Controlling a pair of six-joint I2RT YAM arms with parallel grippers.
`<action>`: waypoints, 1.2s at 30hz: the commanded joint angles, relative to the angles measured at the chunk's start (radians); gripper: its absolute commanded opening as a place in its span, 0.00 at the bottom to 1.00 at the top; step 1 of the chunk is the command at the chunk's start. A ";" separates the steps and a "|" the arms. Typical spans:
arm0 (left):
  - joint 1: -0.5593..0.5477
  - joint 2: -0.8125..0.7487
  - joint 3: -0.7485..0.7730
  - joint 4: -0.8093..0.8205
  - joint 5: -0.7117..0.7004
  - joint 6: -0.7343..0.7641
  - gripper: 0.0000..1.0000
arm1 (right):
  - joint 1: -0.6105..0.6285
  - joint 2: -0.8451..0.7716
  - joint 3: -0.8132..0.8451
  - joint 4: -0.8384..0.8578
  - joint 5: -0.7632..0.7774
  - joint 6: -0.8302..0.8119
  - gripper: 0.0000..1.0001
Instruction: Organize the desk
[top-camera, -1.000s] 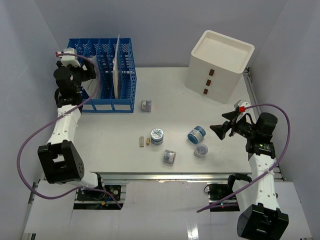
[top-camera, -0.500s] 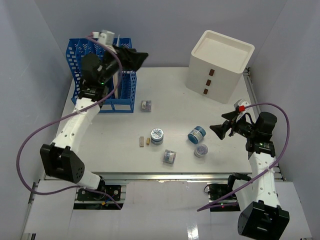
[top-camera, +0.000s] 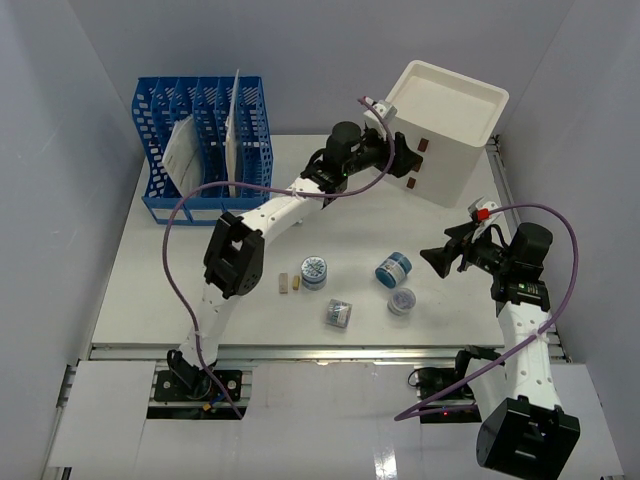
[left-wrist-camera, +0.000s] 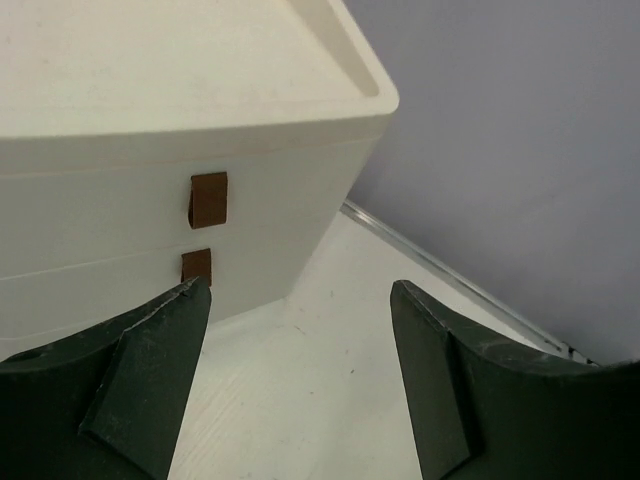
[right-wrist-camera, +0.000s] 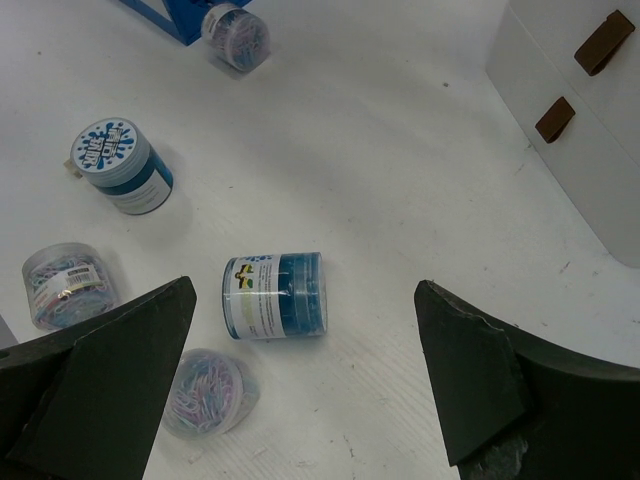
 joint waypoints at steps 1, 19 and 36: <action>-0.004 0.142 0.256 0.015 -0.074 0.078 0.82 | -0.004 -0.004 0.005 0.036 0.029 0.024 0.97; -0.069 0.387 0.394 0.260 -0.201 0.164 0.71 | 0.003 -0.007 -0.003 0.075 0.014 0.079 0.97; -0.100 0.463 0.450 0.335 -0.295 0.178 0.00 | 0.005 -0.024 -0.012 0.091 0.002 0.101 0.98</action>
